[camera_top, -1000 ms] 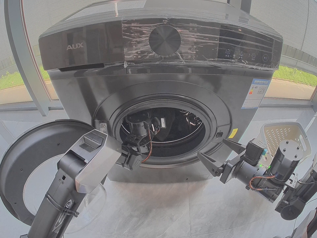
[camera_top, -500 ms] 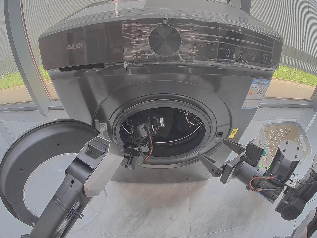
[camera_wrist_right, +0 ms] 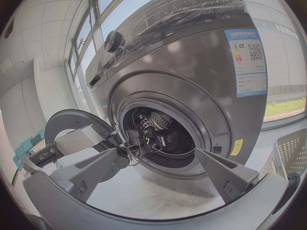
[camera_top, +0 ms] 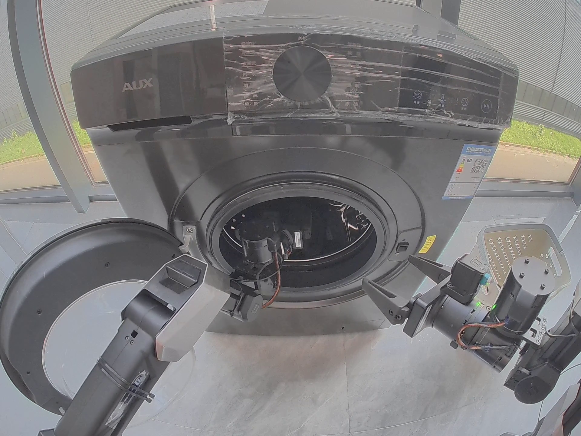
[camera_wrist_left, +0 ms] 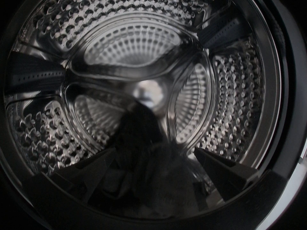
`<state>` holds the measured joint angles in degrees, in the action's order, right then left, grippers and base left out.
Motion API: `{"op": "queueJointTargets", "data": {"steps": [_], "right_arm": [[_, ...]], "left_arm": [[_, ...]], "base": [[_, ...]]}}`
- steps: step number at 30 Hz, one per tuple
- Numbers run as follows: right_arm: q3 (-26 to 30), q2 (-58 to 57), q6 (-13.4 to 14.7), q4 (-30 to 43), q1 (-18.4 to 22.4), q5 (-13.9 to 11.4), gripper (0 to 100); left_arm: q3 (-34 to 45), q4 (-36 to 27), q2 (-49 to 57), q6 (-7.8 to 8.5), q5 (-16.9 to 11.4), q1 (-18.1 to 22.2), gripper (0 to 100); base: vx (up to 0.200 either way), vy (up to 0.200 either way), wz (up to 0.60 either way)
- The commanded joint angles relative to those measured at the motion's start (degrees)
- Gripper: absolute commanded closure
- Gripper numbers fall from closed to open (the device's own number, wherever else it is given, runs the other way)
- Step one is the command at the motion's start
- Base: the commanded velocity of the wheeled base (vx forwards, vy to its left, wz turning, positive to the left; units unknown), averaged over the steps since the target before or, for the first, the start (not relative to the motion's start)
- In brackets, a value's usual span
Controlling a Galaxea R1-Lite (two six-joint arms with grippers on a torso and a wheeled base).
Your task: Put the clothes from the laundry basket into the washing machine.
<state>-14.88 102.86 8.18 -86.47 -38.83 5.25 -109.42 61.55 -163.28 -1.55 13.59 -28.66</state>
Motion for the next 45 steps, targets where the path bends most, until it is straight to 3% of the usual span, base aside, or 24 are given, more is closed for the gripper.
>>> {"op": "queueJointTargets", "data": {"steps": [1, 9, 18, 31, 36, 39, 45], "right_arm": [[0.1, -0.2, 0.0, 0.0, 0.0, 0.0, 0], [0.0, -0.2, 0.0, 0.0, 0.0, 0.0, 0], [0.3, -0.1, 0.0, 0.0, 0.1, 0.0, 0], [1.3, -1.2, 0.0, 0.1, 0.6, 0.1, 0], [4.3, -6.0, -0.1, 0.2, 2.4, 0.3, 0], [7.0, -11.1, -0.6, 0.8, 6.2, 0.0, 0], [13.7, -16.1, -0.8, 0.3, 11.5, -4.6, 0]], "left_arm": [[6.8, 0.7, 2.4, -0.03, -0.1, -0.8, 0], [17.9, 1.2, 8.5, -0.39, -0.2, -2.5, 0], [38.3, 9.8, 16.7, -0.39, -0.8, -9.2, 0], [57.7, 15.9, 31.1, -0.56, -0.9, -16.7, 0], [70.8, 18.2, 42.0, -0.56, -0.9, -17.0, 0], [78.7, 19.4, 52.5, -0.91, -0.9, -18.5, 0], [89.3, 17.2, 67.7, -2.06, -0.8, -18.9, 0]], "base": [[0.0, 0.0, 0.0], [0.0, 0.0, 0.0], [0.0, 0.0, 0.0], [0.0, 0.0, 0.0], [0.0, 0.0, 0.0], [0.0, 0.0, 0.0], [0.0, 0.0, 0.0]]}}
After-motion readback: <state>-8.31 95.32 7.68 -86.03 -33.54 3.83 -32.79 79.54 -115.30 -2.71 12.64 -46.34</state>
